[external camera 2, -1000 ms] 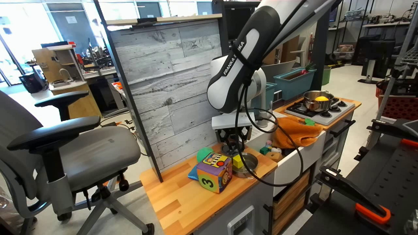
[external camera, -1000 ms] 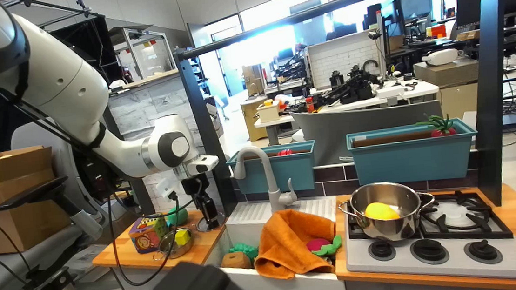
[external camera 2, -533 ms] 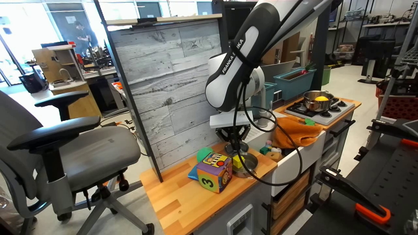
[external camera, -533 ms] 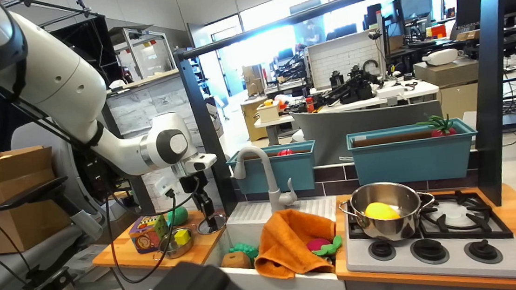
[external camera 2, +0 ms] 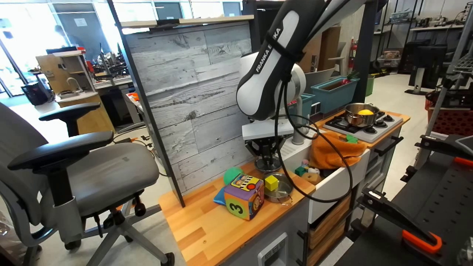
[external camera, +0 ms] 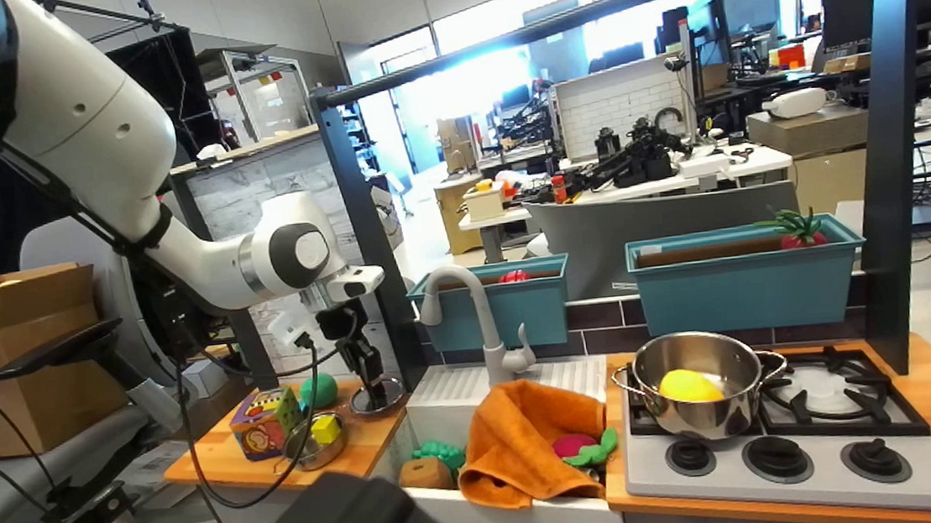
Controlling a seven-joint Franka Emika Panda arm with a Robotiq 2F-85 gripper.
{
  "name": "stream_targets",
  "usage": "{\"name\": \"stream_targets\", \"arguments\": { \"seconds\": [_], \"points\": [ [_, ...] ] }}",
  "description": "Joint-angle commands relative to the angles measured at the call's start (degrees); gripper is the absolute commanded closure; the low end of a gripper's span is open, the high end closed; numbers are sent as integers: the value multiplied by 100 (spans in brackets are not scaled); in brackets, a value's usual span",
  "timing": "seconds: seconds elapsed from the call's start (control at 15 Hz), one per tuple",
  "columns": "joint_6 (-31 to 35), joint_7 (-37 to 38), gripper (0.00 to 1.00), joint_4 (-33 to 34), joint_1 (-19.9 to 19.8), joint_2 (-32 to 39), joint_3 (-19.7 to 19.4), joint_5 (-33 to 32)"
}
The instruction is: Pick up the lid from the counter and put it on the pot
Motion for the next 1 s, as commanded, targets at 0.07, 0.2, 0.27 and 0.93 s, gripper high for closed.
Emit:
{"name": "stream_targets", "arguments": {
  "seconds": [0.07, 0.2, 0.27, 0.93],
  "points": [
    [795, -647, 95, -1639, 103, -1374, -114, -157],
    [1124, -794, 95, -2193, 179, -1807, -212, -205],
    [1221, -877, 95, -2406, 185, -1984, -230, -223],
    [1167, -1883, 95, -3868, 225, -2716, 85, -224]
  ]
}}
